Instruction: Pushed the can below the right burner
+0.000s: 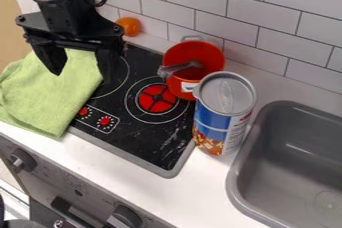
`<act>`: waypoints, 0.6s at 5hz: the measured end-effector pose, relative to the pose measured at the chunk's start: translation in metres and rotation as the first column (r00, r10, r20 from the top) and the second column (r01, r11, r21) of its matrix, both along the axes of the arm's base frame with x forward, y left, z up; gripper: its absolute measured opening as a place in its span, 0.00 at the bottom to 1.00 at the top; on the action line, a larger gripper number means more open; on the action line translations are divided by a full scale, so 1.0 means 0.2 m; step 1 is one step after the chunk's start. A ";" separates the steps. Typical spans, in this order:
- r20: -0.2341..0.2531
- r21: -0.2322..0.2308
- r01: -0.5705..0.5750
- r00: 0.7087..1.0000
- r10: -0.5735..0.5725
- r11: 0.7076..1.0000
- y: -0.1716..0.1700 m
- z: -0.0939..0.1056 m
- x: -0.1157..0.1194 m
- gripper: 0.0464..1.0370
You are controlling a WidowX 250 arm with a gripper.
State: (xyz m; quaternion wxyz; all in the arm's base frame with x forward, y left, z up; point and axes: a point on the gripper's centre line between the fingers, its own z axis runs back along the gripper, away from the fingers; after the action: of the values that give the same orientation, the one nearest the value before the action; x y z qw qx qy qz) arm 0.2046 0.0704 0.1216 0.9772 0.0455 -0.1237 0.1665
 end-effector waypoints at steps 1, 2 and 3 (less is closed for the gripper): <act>-0.011 -0.003 -0.004 1.000 0.004 1.000 0.00 -0.02 -0.01 0.96; 0.019 0.040 0.059 0.998 -0.059 0.997 -0.07 0.00 0.08 0.96; 0.038 0.058 0.117 0.992 -0.119 0.991 -0.13 0.04 0.17 0.96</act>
State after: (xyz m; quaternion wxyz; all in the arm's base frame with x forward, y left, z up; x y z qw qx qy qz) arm 0.2376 0.0450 0.1291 0.9809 0.0616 -0.1509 0.1058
